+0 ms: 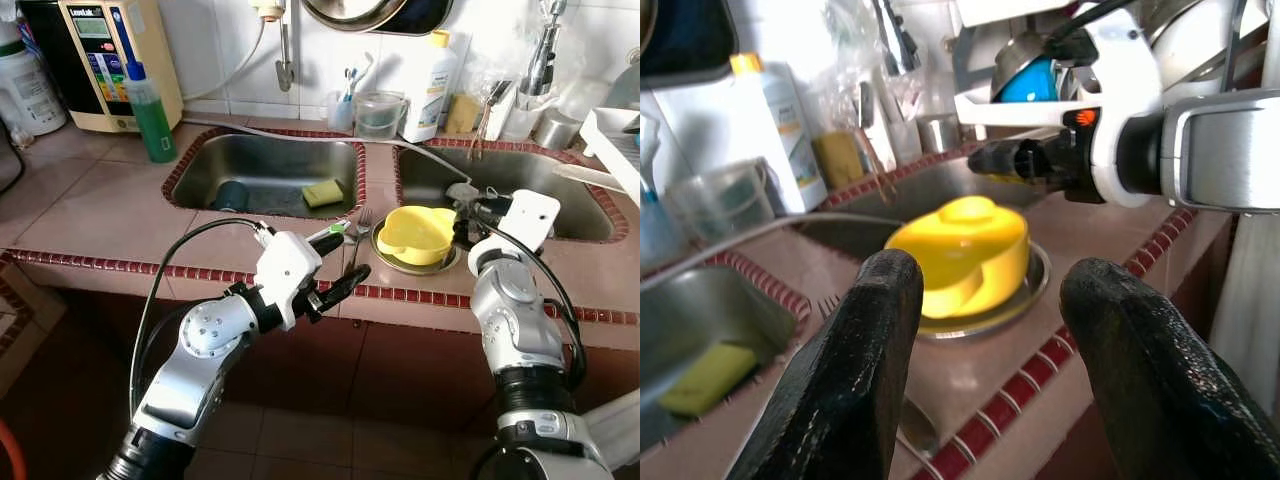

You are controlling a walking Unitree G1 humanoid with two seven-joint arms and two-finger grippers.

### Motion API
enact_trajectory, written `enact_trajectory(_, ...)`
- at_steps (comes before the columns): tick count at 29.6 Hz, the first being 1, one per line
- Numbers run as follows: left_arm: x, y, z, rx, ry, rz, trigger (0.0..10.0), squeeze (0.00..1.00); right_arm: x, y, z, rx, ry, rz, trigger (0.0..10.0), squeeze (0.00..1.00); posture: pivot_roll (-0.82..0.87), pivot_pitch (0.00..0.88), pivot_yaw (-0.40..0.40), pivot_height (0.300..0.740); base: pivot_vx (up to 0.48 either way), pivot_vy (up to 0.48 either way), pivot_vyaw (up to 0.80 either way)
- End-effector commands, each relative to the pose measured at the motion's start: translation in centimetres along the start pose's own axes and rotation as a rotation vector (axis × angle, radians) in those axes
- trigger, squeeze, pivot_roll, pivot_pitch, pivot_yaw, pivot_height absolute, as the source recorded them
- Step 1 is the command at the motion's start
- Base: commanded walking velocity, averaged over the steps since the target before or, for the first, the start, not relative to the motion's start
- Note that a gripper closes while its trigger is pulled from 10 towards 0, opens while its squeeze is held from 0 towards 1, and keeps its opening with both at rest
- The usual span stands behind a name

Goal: Kitchen organization

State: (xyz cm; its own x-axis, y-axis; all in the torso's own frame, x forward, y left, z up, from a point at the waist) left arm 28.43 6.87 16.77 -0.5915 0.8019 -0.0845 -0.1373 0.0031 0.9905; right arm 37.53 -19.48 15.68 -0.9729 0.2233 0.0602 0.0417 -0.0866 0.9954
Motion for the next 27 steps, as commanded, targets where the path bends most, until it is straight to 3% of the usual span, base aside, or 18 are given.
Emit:
enact_trajectory(1, 0.2, 0.4, 0.0, -0.002, 0.016, -0.009, 10.0, 0.00, -0.4, 0.2, 0.1, -0.018, 0.023, 0.020, 10.0, 0.00, -0.12, 0.072, -0.004, 0.740, 0.000, 0.000, 0.00)
enact_trajectory(13, 0.9, 0.6, 0.0, 0.006, 0.051, -0.001, 10.0, 0.00, -1.5, 0.6, 1.2, -0.066, 0.108, 0.067, 9.7, 0.00, -0.09, 0.092, -0.018, 0.740, 0.000, 0.000, 0.00)
enact_trajectory(14, 0.9, 0.7, -0.1, 0.006, 0.053, -0.001, 10.0, 0.00, -1.4, 0.6, 1.4, -0.074, 0.117, 0.073, 5.1, 0.00, -0.09, 0.096, -0.022, 0.740, 0.000, 0.000, 0.00)
enact_trajectory(16, 0.9, 0.7, -0.1, 0.006, 0.053, -0.002, 10.0, 0.00, -1.4, 0.5, 1.5, -0.071, 0.120, 0.083, 4.9, 0.00, -0.09, 0.096, -0.022, 0.740, 0.000, 0.000, 0.00)
enact_trajectory(17, 0.9, 0.7, -0.1, 0.006, 0.054, -0.003, 10.0, 0.00, -1.4, 0.4, 1.6, -0.069, 0.124, 0.091, 4.0, 0.00, -0.09, 0.096, -0.024, 0.740, 0.000, 0.000, 0.00)
enact_trajectory(20, 0.8, 0.7, -0.1, 0.005, 0.056, -0.005, 10.0, 0.00, -1.2, 0.0, 1.8, -0.066, 0.132, 0.104, 4.0, 0.00, -0.09, 0.096, -0.026, 0.740, 0.000, 0.000, 0.00)
enact_trajectory(21, 0.8, 0.7, -0.1, 0.004, 0.058, -0.004, 10.0, 0.00, -1.1, -0.3, 1.8, -0.066, 0.134, 0.111, 3.4, 0.00, -0.09, 0.096, -0.026, 0.740, 0.000, 0.000, 0.00)
enact_trajectory(22, 0.8, 0.8, -0.1, 0.005, 0.059, -0.004, 10.0, 0.00, -1.1, -0.4, 1.8, -0.066, 0.134, 0.116, 1.6, 0.00, -0.09, 0.096, -0.026, 0.740, 0.000, 0.000, 0.00)
enact_trajectory(23, 0.8, 0.8, -0.1, 0.005, 0.059, -0.004, 10.0, 0.00, -1.0, -0.5, 1.9, -0.073, 0.137, 0.123, 0.9, 0.00, -0.09, 0.096, -0.026, 0.740, 0.000, 0.000, 0.00)
enact_trajectory(24, 0.8, 0.8, -0.1, 0.005, 0.059, -0.005, 10.0, 0.00, -1.0, -0.6, 2.0, -0.078, 0.138, 0.127, 0.9, 0.00, -0.09, 0.096, -0.026, 0.740, 0.000, 0.000, 0.00)
enact_trajectory(25, 0.8, 0.9, -0.1, 0.005, 0.060, -0.005, 10.0, 0.00, -0.8, -0.9, 2.2, -0.079, 0.144, 0.133, 0.0, 0.00, -0.09, 0.096, -0.026, 0.740, 0.000, 0.000, 0.00)
enact_trajectory(27, 0.8, 0.9, -0.1, 0.005, 0.060, -0.005, 10.0, 0.00, -0.8, -1.0, 2.2, -0.074, 0.145, 0.135, 0.0, 0.00, -0.09, 0.096, -0.026, 0.740, 0.000, 0.000, 0.00)
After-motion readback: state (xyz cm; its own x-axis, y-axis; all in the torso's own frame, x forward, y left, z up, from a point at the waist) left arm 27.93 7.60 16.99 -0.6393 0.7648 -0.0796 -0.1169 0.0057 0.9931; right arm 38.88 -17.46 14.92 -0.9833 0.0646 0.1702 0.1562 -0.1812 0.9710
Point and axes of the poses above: a point about 5 cm out from each wrist's last joint towards the gripper, its own x axis pointing back from the gripper into the wrist, its own y axis along the axis of the wrist's last joint, z = x × y, the point moved 1 cm from there along -x, pointing out of the wrist towards the gripper, and after that the axes turned 7 degrees about x, right-handed, at the moved point
